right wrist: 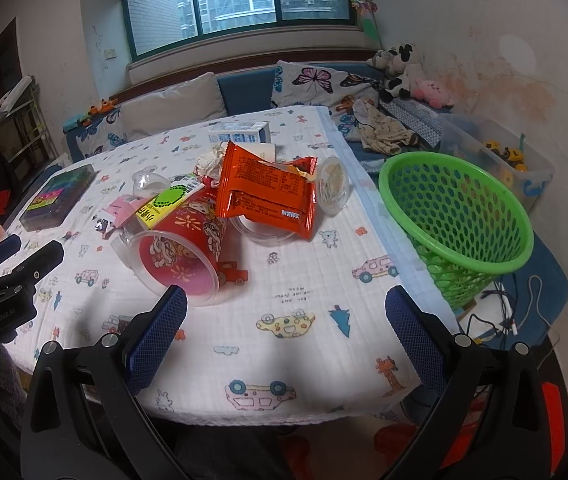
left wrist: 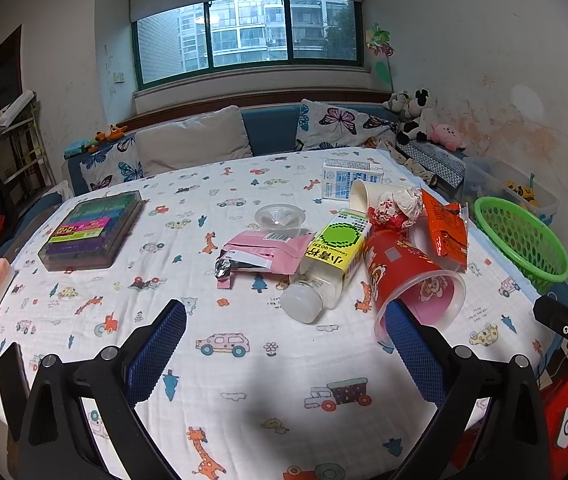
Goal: Collect trash
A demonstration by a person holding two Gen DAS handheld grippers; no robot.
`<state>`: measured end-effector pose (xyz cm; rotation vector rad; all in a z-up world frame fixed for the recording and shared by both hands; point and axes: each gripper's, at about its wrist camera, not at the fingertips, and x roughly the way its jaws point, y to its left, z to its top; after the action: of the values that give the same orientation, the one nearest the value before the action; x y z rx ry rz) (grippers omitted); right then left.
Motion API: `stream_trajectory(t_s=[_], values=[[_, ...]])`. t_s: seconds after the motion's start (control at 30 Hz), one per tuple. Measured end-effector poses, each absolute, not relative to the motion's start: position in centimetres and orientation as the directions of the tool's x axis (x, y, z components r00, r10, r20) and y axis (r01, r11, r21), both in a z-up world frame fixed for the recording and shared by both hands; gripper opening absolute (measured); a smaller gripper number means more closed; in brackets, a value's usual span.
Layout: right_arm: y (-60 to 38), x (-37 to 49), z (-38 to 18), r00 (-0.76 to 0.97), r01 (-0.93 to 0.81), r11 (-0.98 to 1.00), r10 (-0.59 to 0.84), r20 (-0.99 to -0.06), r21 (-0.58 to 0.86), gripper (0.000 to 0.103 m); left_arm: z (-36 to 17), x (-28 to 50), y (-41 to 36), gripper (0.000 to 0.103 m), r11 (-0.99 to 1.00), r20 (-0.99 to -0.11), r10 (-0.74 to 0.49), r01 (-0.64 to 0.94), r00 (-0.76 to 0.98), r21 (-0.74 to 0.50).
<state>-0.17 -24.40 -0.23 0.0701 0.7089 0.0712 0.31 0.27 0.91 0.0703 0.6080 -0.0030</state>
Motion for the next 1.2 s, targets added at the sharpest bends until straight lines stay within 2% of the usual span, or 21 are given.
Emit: stream_trajectory(t_s=[0.77,1.2], values=[[-24.6,4.2,-0.1,0.745,-0.071,0.992,0.12,-0.657,0.1,0.099,1.1,2.6,0.1,0.097,0.997,-0.589,0.012,0.037,0.808,0.071],[-25.2,6.8,-0.3,0.73,-0.086,0.99,0.137,-0.669,0.108,0.099,-0.2,4.0,-2.3,0.096,0.983,-0.624,-0.082,0.166,0.777,0.077]])
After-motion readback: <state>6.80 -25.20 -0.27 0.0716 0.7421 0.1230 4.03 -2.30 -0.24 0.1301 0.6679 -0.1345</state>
